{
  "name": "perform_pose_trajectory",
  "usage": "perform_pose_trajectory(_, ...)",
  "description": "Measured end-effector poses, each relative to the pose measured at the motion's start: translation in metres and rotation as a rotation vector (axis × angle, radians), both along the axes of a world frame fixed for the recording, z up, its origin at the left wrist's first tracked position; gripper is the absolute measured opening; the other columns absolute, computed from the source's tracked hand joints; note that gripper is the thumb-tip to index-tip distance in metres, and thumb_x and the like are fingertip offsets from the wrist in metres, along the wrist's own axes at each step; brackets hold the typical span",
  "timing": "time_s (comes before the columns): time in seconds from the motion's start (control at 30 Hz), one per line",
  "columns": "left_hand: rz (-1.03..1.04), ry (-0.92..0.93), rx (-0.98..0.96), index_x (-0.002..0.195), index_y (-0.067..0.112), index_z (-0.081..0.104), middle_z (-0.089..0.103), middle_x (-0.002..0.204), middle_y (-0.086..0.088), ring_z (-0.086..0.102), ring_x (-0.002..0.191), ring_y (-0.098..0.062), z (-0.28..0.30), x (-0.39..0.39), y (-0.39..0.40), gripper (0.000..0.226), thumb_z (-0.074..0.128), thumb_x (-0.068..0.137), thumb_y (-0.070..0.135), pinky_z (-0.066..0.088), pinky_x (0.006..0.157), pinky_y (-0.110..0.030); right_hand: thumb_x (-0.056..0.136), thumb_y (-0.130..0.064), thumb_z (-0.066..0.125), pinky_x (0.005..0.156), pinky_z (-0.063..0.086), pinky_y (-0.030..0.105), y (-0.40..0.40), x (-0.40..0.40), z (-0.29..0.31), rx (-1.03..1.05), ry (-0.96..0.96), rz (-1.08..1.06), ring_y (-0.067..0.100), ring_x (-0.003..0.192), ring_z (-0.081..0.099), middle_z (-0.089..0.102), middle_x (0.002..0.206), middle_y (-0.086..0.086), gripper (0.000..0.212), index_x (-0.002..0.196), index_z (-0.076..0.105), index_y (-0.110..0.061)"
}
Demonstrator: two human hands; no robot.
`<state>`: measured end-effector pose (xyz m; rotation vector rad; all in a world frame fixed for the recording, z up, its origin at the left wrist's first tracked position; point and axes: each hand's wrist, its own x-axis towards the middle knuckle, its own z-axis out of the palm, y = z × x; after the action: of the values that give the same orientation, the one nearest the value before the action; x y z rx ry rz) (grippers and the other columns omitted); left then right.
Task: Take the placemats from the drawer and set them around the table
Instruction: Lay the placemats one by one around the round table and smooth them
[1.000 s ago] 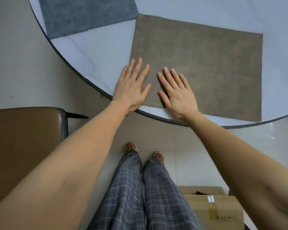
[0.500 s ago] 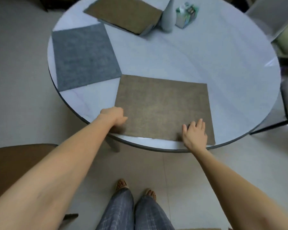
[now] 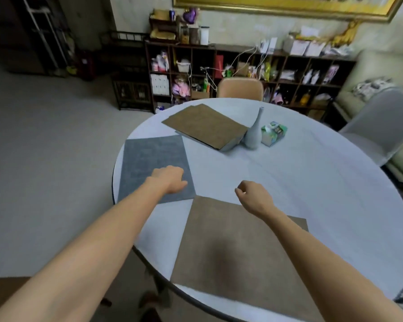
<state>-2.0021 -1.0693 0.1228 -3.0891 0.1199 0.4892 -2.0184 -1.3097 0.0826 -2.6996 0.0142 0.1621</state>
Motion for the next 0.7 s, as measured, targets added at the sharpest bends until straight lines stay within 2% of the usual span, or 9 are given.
perform_pose_trajectory(0.13,-0.007,0.031,-0.035,0.14,0.017,0.042,0.044,0.143,-0.005,0.046,0.128,-0.027,-0.013,0.07,0.028,0.049,0.041,0.097,0.041,0.041,0.094,-0.04,0.095,-0.028,0.043,0.08,0.047,0.033,0.026,0.066,-0.014,-0.041,0.032,0.026,0.026,0.103,0.059,0.065,0.116,0.006,0.032,0.114,0.061,-0.01)
perform_pose_trajectory(0.43,-0.071,0.194,-0.087,0.146,0.016,0.031,0.03,0.151,-0.007,0.035,0.135,-0.029,-0.076,0.251,0.096,0.061,0.049,0.094,0.041,0.039,0.101,-0.044,0.095,-0.026,0.042,0.088,0.048,0.036,0.116,0.243,-0.056,-0.048,0.092,-0.068,0.03,0.11,0.056,0.062,0.121,0.011,0.032,0.115,0.059,-0.008)
perform_pose_trajectory(0.53,-0.083,0.243,-0.095,0.152,0.019,0.017,0.01,0.16,-0.008,0.013,0.147,-0.03,-0.103,0.311,0.11,0.078,0.056,0.091,0.045,0.03,0.11,-0.048,0.096,-0.024,0.041,0.094,0.043,0.035,0.141,0.301,-0.075,-0.056,0.098,-0.093,0.03,0.12,0.051,0.056,0.131,0.011,0.036,0.126,0.053,-0.008)
perform_pose_trajectory(0.6,-0.112,0.278,-0.1,0.154,0.023,0.005,-0.004,0.162,-0.006,0.0,0.149,-0.031,-0.12,0.341,0.111,0.092,0.061,0.086,0.05,0.022,0.116,-0.053,0.097,-0.025,0.042,0.097,0.04,0.036,0.152,0.33,-0.086,-0.069,0.099,-0.085,0.029,0.124,0.048,0.051,0.136,0.011,0.039,0.132,0.048,-0.009)
perform_pose_trajectory(0.7,-0.152,0.291,-0.126,0.154,0.027,-0.006,-0.015,0.161,-0.005,-0.011,0.148,-0.032,-0.148,0.379,0.11,0.111,0.068,0.077,0.058,0.011,0.116,-0.06,0.097,-0.028,0.044,0.096,0.042,0.039,0.165,0.376,-0.11,-0.111,0.085,-0.048,0.031,0.123,0.046,0.048,0.135,0.011,0.04,0.133,0.044,-0.009)
